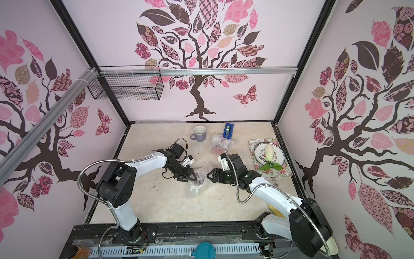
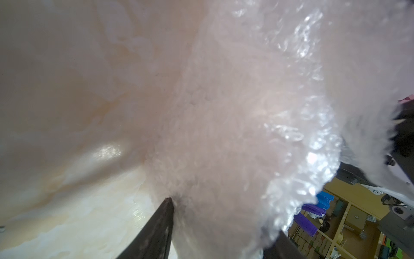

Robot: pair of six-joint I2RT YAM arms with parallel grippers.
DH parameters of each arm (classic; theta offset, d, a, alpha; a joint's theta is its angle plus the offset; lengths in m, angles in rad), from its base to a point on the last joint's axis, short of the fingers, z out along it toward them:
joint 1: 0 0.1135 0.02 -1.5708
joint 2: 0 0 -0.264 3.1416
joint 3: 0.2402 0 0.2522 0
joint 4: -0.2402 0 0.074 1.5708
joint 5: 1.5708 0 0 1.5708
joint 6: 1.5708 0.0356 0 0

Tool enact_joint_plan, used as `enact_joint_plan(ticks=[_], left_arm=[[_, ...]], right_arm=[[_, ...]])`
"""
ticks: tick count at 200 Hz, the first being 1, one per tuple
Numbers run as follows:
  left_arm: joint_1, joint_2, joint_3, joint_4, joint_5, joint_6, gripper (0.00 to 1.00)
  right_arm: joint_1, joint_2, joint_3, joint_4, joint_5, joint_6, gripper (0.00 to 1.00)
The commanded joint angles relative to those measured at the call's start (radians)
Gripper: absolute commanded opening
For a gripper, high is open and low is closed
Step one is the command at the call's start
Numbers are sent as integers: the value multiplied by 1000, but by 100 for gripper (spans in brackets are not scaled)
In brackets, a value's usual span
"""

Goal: Wrap mugs in bubble wrap
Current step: Wrap the mug in bubble wrap.

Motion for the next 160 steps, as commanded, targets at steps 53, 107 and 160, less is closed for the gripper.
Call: enact_joint_plan(ticks=[53, 107, 160], left_arm=[[-7, 9, 22, -4, 1, -1, 53], [-4, -14, 45, -13, 5, -10, 52], [1, -103, 4, 47, 31, -76, 51]], right_arm=[[-24, -35, 31, -76, 96, -20, 55], [-23, -25, 106, -116, 78, -38, 2], [23, 84, 183, 187, -146, 222, 0]])
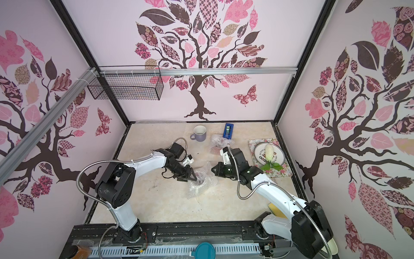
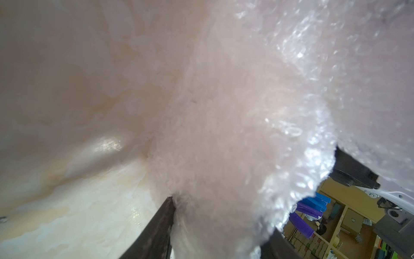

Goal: Wrap mugs in bubble wrap
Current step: Wrap the mug in bubble wrap.

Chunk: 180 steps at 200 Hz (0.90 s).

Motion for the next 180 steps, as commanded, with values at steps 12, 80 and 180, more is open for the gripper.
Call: enact_joint_plan(ticks=[12, 80, 180], left_arm=[[2, -88, -14, 78, 31, -57, 51], [54, -181, -67, 149, -17, -164, 54], [88, -216, -114, 172, -59, -225, 77]], right_arm=[[78, 114, 79, 198, -117, 180, 0], [140, 297, 121, 232, -188, 243, 0], [161, 390, 148, 73, -167, 105, 0]])
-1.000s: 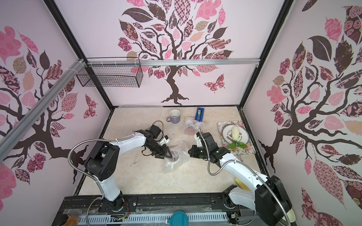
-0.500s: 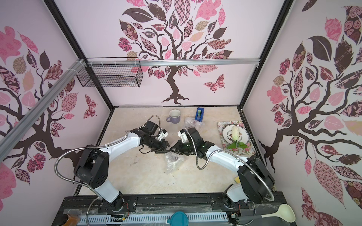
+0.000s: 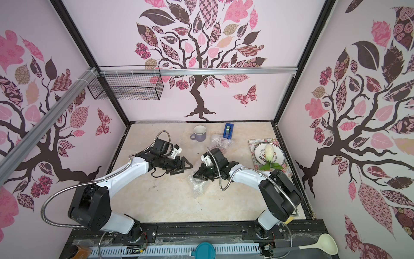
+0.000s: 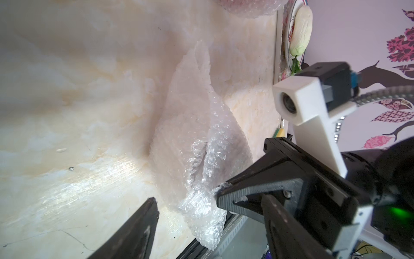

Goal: Wrap mugs in bubble wrap
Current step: Wrap the mug in bubble wrap.

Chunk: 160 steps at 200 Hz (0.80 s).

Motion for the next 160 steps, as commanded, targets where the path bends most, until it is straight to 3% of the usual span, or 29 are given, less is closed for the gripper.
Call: enact_joint_plan(ticks=[1, 35, 100, 160], left_arm=[[-4, 58, 15, -11, -22, 30, 77], [-41, 147, 90, -82, -78, 101, 82], [-63, 157, 47, 8, -43, 67, 89], [-97, 234, 62, -29, -22, 118, 87]], right_arm=[[11, 10, 30, -70, 11, -68, 0], [16, 25, 38, -113, 26, -130, 0], [19, 24, 3, -74, 22, -127, 0], [27, 33, 10, -36, -16, -131, 0]])
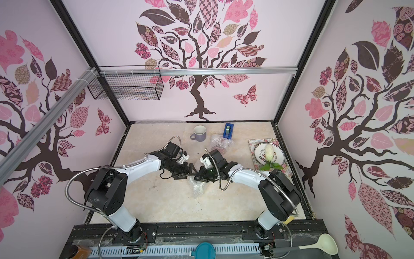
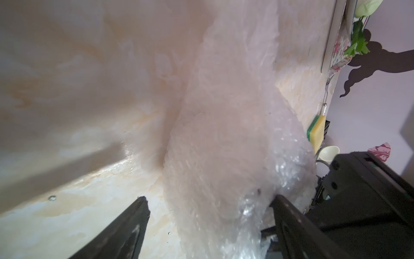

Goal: Wrap mugs in bubble wrap
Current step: Wrap the mug in bubble wrap.

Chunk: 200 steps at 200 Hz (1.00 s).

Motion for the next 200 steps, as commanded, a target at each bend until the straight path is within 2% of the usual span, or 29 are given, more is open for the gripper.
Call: enact_joint_plan(ticks=[1, 14, 42, 58, 73, 100, 127, 162, 180, 200], left_arm=[[-15, 39, 29, -16, 19, 42, 87], [-20, 56, 28, -27, 22, 54, 85], [-23, 72, 10, -24, 39, 71, 84], [-24, 75, 8, -25, 40, 79, 83], [-24, 81, 7, -26, 38, 86, 82], [-27, 92, 7, -22, 40, 89, 82], [-28, 92, 6, -20, 37, 93, 80], [-28, 99, 12, -20, 33, 97, 80], [-29, 99, 14, -17, 34, 98, 79], [-29, 99, 22, -21, 33, 103, 79]], right_arm=[[14, 27, 15, 14, -32, -14, 0], [13, 25, 26, 14, -31, -17, 2], [14, 22, 56, -4, -29, -25, 12], [14, 11, 69, -13, -27, -22, 20], [14, -14, 85, -39, -18, -27, 34], [13, -88, 119, -117, 15, -42, 45], [0, -199, 122, -195, 64, -41, 51], [-105, -364, 87, -243, 124, -16, 59], [-184, -346, 121, -358, 138, -71, 60], [-188, -276, 183, -442, 152, -209, 61]])
